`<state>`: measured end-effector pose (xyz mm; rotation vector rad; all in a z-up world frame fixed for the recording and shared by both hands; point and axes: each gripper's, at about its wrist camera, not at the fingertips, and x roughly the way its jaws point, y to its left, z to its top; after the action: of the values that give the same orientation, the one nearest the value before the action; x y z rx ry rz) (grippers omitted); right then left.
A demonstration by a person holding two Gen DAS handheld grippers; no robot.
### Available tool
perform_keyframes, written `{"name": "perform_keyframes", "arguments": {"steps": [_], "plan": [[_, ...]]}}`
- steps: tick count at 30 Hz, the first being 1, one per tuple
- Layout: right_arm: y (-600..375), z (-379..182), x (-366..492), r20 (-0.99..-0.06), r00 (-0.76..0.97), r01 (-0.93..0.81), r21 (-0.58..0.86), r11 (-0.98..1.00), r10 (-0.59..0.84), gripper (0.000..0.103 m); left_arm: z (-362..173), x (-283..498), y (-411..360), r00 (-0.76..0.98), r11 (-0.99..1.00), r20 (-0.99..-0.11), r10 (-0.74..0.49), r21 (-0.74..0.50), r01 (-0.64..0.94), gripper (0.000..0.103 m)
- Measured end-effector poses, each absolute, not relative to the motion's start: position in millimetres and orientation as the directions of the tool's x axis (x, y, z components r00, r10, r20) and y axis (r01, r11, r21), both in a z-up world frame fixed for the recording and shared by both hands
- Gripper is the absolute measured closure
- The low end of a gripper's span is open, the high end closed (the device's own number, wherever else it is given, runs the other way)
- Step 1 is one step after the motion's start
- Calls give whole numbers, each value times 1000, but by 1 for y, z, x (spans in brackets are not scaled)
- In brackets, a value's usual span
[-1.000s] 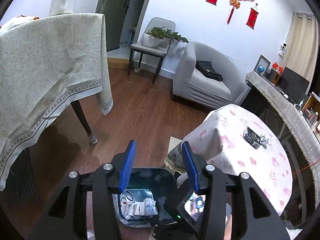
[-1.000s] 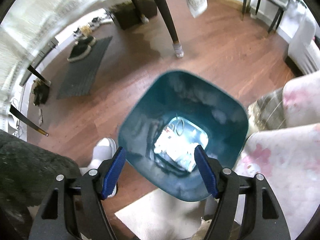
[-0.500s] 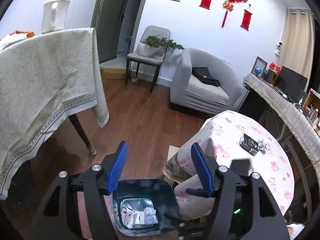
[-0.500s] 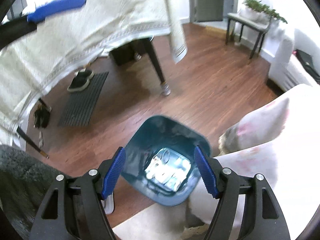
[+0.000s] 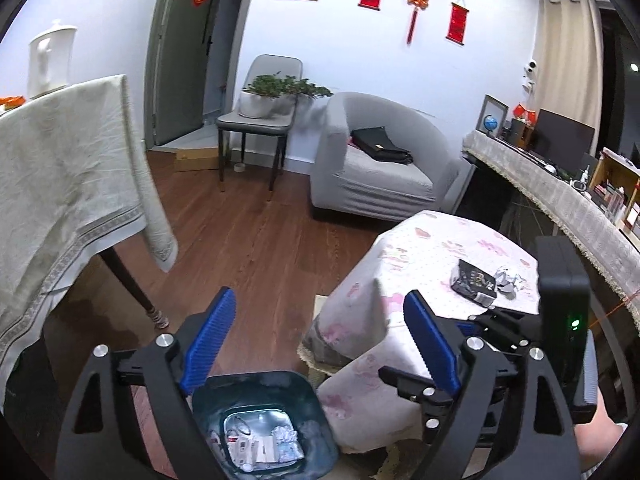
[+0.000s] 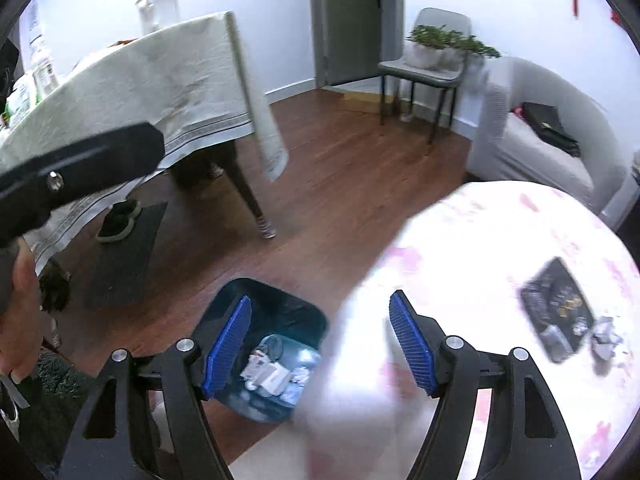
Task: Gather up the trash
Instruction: 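Move both tools up from the bin back over the table, then grasp the black Face tissue pack with left tool while right tool grasps the crumpled white paper ball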
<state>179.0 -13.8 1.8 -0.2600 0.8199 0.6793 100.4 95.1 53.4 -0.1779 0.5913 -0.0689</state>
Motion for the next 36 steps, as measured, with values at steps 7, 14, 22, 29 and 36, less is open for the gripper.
{"name": "perform_keyframes", "arguments": {"steps": [7, 14, 22, 29, 36], "plan": [[-63, 3, 195, -744, 525, -580, 43, 814, 413, 26, 47, 122, 62, 819, 985, -556, -140, -159, 61, 12], [-121, 11, 210, -734, 574, -486, 52, 872, 364, 18, 39, 140, 9, 797, 985, -579, -171, -85, 150, 10], [-177, 17, 220, -723, 604, -403, 86, 911, 335, 13, 26, 158, -45, 752, 957, -616, -236, -11, 291, 9], [-225, 11, 216, -742, 595, -353, 104, 930, 309, 10, 15, 179, -80, 686, 919, -657, -313, -27, 394, 7], [-268, 7, 223, -740, 588, -286, 187, 940, 326, 7, -4, 199, -113, 632, 888, -702, -329, -2, 460, 6]]}}
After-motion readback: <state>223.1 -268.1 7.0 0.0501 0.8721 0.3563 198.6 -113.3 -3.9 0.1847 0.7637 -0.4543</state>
